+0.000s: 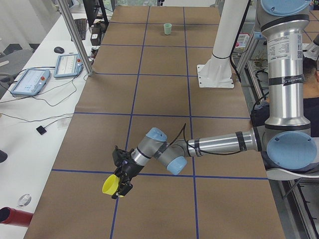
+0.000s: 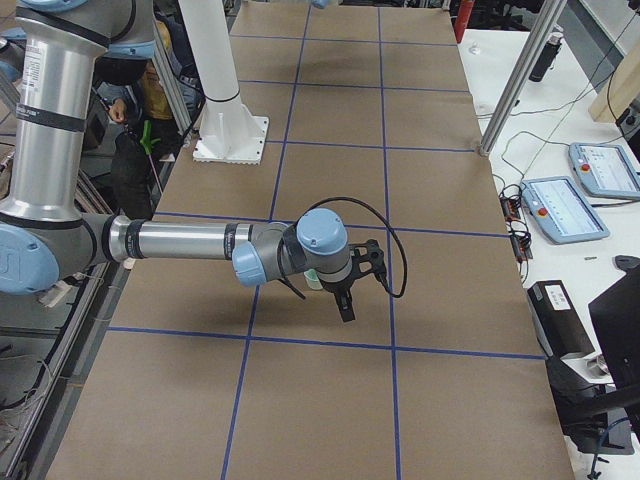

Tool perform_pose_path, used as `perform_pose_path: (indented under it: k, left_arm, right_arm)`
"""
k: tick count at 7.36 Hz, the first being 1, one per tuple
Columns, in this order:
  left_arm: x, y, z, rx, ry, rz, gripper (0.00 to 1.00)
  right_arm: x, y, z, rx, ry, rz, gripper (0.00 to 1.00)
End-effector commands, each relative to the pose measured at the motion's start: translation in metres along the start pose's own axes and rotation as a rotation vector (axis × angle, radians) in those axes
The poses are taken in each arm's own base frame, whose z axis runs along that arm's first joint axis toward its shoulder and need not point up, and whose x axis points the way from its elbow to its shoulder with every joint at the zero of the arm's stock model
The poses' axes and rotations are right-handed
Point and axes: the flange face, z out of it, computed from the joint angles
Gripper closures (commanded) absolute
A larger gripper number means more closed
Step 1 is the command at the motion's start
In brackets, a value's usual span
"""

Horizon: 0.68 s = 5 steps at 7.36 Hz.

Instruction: Transfer and stack yellow cup on green cup

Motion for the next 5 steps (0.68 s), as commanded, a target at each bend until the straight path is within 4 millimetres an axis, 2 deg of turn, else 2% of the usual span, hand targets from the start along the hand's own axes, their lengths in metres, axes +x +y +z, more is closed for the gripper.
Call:
perform_pose_path:
  k: [1, 2, 5]
  left_arm:
    - [0.016, -0.003, -0.016, 0.014, 0.187, 0.041, 0.79]
    - [0.019, -0.007, -0.024, 0.053, 0.256, 0.105, 0.79]
    - [0.030, -0.014, -0.051, 0.094, 0.502, 0.127, 0.81]
  right_arm:
    - [-0.001, -0.001, -0.001, 0.003, -0.002, -0.001, 0.00]
    - [-0.002, -0.001, -0.001, 0.003, -0.009, -0.001, 0.00]
    - [-0.002, -0.001, -0.001, 0.001, -0.019, 0.000, 0.00]
